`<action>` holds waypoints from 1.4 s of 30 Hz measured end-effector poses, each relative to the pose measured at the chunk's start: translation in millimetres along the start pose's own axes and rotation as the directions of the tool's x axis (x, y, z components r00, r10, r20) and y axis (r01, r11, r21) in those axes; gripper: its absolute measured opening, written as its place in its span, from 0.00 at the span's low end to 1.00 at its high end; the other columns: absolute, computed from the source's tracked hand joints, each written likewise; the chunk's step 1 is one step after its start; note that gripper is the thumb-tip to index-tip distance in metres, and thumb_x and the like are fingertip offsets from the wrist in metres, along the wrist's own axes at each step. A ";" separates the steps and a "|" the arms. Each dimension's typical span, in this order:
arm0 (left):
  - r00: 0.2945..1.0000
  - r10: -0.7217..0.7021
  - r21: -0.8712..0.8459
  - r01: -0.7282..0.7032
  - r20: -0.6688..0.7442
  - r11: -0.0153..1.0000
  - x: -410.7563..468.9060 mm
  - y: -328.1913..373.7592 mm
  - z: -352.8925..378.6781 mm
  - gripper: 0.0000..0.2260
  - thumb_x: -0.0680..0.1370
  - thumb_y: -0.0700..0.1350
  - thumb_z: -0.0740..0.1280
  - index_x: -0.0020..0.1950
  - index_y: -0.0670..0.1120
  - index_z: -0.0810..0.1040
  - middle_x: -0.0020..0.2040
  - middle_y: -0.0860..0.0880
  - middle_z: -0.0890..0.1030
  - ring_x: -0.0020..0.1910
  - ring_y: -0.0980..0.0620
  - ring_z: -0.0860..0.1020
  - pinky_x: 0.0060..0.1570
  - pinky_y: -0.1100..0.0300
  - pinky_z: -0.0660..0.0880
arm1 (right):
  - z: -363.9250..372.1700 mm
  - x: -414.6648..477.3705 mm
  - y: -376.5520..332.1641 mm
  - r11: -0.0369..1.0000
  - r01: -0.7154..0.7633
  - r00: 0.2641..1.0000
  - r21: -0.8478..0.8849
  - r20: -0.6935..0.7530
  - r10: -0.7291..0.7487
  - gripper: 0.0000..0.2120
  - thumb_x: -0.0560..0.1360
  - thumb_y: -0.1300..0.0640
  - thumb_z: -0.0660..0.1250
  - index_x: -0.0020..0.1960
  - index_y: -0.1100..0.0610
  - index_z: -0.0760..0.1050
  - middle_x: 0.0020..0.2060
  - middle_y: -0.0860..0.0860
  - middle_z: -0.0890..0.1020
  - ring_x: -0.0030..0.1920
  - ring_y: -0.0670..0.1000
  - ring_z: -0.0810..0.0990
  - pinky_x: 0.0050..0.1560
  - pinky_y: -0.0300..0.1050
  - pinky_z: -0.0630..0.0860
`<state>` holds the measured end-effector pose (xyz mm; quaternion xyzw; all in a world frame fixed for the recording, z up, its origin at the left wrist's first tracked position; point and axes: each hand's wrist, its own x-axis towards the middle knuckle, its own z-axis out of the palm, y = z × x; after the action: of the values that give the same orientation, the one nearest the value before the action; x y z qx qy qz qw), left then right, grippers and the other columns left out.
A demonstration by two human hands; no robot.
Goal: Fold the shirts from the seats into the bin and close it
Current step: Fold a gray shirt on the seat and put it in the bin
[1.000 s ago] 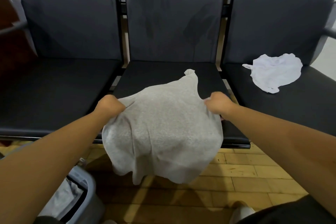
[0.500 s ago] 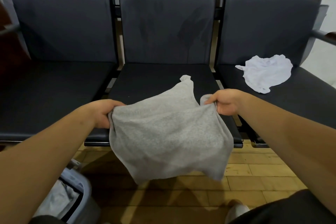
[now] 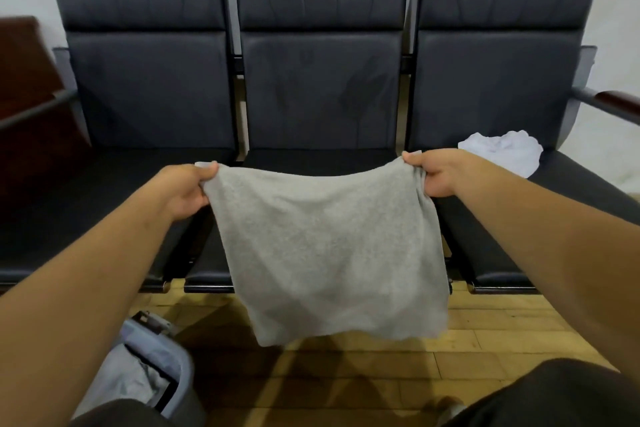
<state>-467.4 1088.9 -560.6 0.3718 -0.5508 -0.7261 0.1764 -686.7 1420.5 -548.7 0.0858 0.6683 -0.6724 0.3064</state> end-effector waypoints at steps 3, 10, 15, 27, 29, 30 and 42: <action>0.990 0.127 0.060 -0.130 0.056 0.990 -19.4 32.6 4.9 0.07 0.82 0.45 0.66 0.57 0.45 0.82 0.59 0.45 0.82 0.57 0.47 0.82 0.51 0.50 0.79 | -0.2 -27.4 -33.5 0.993 0.066 0.998 0.096 0.019 -0.068 0.09 0.78 0.58 0.69 0.56 0.61 0.79 0.47 0.54 0.85 0.47 0.52 0.84 0.46 0.50 0.81; 0.998 0.064 0.016 -0.064 -0.016 0.998 -48.8 92.1 3.6 0.23 0.68 0.49 0.79 0.62 0.47 0.80 0.56 0.46 0.83 0.52 0.45 0.83 0.42 0.47 0.80 | -11.6 -59.0 -53.9 0.973 0.224 0.973 -0.049 -0.054 -0.226 0.14 0.73 0.52 0.75 0.53 0.57 0.77 0.53 0.55 0.81 0.52 0.57 0.82 0.55 0.59 0.80; 0.996 0.075 -0.115 -0.070 0.042 0.991 -68.7 108.3 18.1 0.10 0.82 0.36 0.62 0.63 0.41 0.75 0.59 0.42 0.79 0.54 0.47 0.81 0.42 0.52 0.79 | -11.2 -76.0 -70.7 0.985 0.108 0.993 0.136 0.034 -0.113 0.13 0.81 0.61 0.64 0.65 0.57 0.74 0.52 0.57 0.80 0.49 0.56 0.80 0.47 0.56 0.78; 0.958 0.284 0.215 -0.269 -0.042 0.939 -59.9 112.9 -0.5 0.05 0.83 0.38 0.63 0.54 0.39 0.78 0.59 0.41 0.80 0.50 0.45 0.81 0.47 0.47 0.79 | -24.3 -77.8 -81.5 0.901 0.420 0.901 -0.111 -0.063 -0.428 0.14 0.78 0.65 0.69 0.63 0.61 0.75 0.54 0.58 0.81 0.45 0.53 0.81 0.40 0.51 0.80; 0.960 0.275 0.121 -0.268 -0.045 0.956 -55.0 113.6 0.2 0.03 0.82 0.39 0.65 0.53 0.41 0.79 0.57 0.41 0.81 0.48 0.46 0.81 0.42 0.50 0.78 | -24.0 -77.3 -83.6 0.926 0.378 0.926 0.003 -0.027 -0.378 0.07 0.78 0.63 0.70 0.55 0.62 0.77 0.52 0.58 0.82 0.44 0.53 0.83 0.36 0.49 0.81; 0.960 0.279 0.104 -0.274 -0.033 0.956 -52.0 114.5 0.0 0.04 0.81 0.40 0.67 0.54 0.42 0.79 0.57 0.41 0.81 0.48 0.47 0.82 0.42 0.51 0.78 | -24.4 -76.1 -85.0 0.939 0.340 0.940 0.047 -0.002 -0.341 0.06 0.77 0.61 0.70 0.53 0.61 0.78 0.51 0.57 0.82 0.45 0.52 0.83 0.36 0.48 0.82; 0.867 0.448 0.962 -0.269 0.216 0.056 4.5 129.9 24.3 0.10 0.76 0.44 0.74 0.56 0.44 0.85 0.49 0.46 0.83 0.49 0.48 0.78 0.49 0.54 0.74 | -8.3 0.2 -111.4 0.597 0.429 0.812 -0.678 0.001 -0.583 0.04 0.74 0.66 0.73 0.50 0.63 0.81 0.44 0.58 0.82 0.42 0.53 0.82 0.36 0.43 0.81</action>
<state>-508.2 1059.2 -438.4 0.2963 -0.9435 -0.1024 0.1078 -748.0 1419.3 -455.3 -0.1463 0.8841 -0.4423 0.0352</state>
